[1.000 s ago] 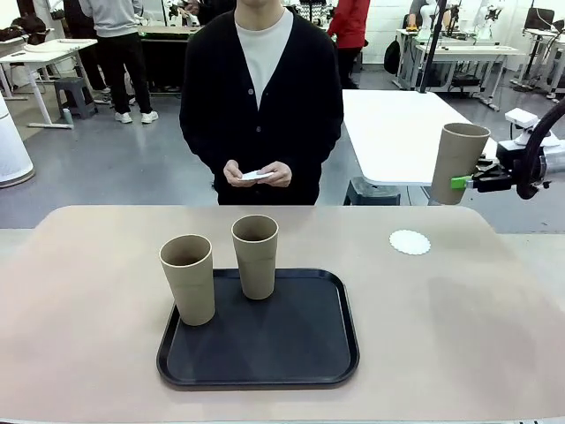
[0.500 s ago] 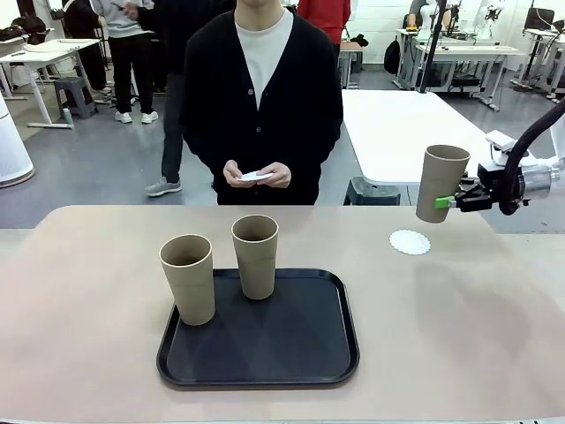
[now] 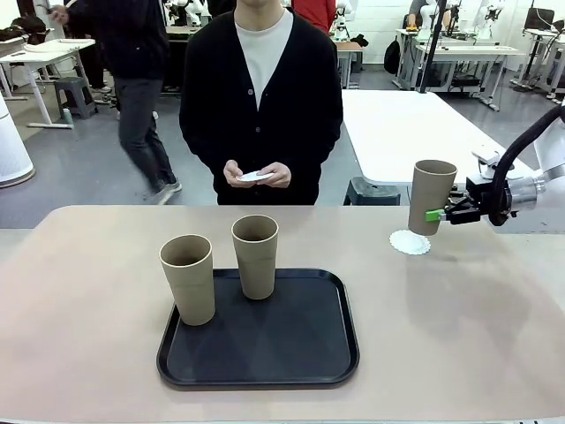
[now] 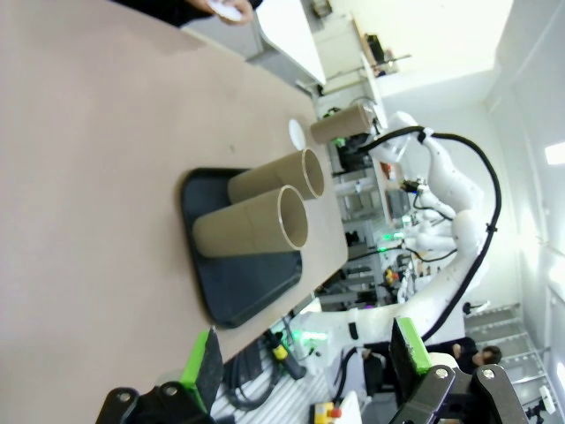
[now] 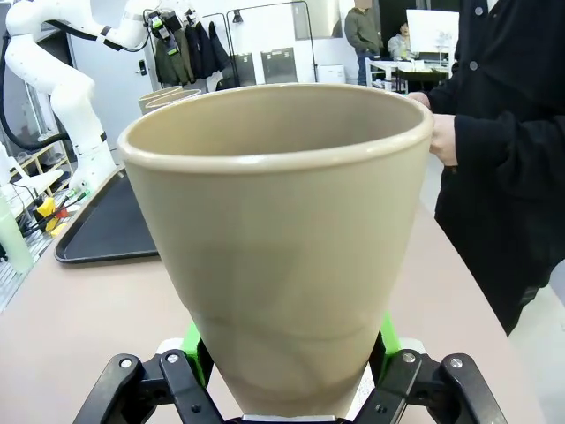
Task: Place coasters on the table and set cups on them.
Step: Pick up one Reusable plastic cup and place it on a coaster set by the human.
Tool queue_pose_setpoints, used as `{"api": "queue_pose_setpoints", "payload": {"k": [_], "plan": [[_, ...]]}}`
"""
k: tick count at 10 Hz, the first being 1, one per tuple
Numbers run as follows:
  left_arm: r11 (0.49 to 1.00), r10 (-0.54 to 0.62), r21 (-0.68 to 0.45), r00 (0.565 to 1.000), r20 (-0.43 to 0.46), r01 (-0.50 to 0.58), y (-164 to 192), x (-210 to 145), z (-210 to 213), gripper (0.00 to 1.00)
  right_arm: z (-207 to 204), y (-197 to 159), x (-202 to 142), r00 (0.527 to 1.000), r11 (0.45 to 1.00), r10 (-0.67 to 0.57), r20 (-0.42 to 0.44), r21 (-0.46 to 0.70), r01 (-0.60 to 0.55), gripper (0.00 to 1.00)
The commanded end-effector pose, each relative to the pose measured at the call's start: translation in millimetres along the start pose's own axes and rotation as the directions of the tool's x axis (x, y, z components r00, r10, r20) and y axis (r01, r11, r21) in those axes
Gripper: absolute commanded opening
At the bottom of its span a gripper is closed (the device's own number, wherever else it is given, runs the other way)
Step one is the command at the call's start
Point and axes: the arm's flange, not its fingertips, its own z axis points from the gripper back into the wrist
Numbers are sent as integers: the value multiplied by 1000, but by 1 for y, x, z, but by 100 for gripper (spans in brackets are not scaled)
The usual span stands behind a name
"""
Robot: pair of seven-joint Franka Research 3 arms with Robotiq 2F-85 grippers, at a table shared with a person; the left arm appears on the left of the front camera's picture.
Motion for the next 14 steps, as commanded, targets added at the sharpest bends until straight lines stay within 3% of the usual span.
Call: {"api": "queue_pose_setpoints", "payload": {"k": [1, 11, 14], "plan": [[1000, -7, -9, 1000, 5, 7, -1, 0, 1, 100, -13, 0, 1, 999, 1000, 12, -33, 15, -11, 81], [1000, -7, -9, 1000, 5, 7, -1, 0, 1, 100, -5, -2, -2, 1000, 1000, -1, -6, -1, 1, 81], [1000, -7, -9, 1000, 5, 7, -1, 0, 1, 100, -14, 1, -10, 993, 991, 121, -4, 55, -120, 81]]}}
